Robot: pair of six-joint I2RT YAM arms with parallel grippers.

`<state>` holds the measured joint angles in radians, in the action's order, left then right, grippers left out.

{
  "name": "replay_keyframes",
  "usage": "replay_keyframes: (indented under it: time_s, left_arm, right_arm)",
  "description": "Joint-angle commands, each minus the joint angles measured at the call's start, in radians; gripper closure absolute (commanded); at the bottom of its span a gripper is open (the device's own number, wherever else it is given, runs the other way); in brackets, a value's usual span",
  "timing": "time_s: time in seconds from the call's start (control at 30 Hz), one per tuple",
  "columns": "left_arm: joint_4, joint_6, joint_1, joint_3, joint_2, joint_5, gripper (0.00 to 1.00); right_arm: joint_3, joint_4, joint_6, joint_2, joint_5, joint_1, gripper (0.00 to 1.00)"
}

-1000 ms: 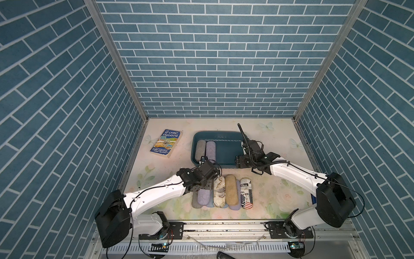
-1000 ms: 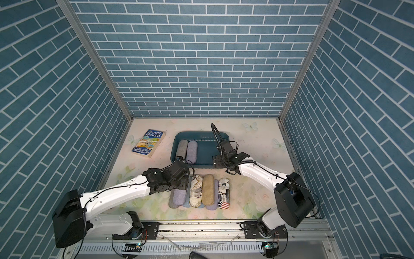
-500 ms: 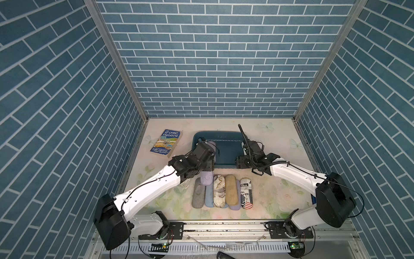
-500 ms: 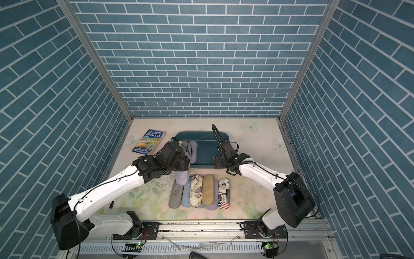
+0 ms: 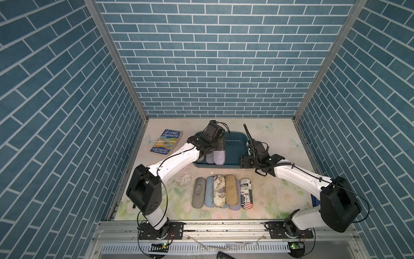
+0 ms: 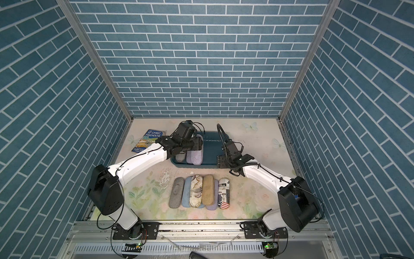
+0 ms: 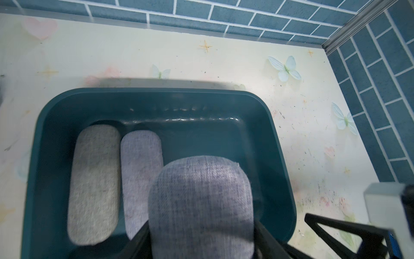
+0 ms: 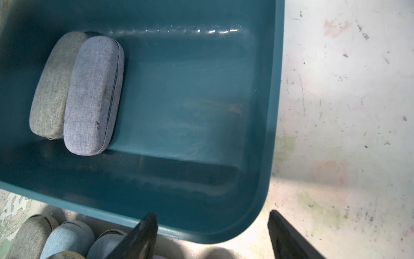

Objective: Put the glasses cases into the storage boxes
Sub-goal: Place the glasses case in the storage box.

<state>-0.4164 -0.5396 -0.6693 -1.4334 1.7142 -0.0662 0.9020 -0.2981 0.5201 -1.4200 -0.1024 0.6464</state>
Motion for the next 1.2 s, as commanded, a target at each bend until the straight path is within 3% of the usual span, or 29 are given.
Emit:
replay_keyframes:
  time_s: [0.0, 0.43, 1.17]
  left_arm:
    - [0.048, 0.032, 0.02, -0.055, 0.077, 0.021, 0.39]
    - [0.037, 0.055, 0.034, -0.234, 0.348, 0.004, 0.39]
    - [-0.129, 0.095, 0.056, -0.347, 0.498, -0.12, 0.35]
  right_arm:
    - [-0.014, -0.009, 0.034, 0.033, -0.017, -0.006, 0.21]
    - [-0.032, -0.02, 0.043, 0.041, -0.023, -0.017, 0.21]
    - [-0.048, 0.002, 0.05, 0.008, 0.002, -0.034, 0.21]
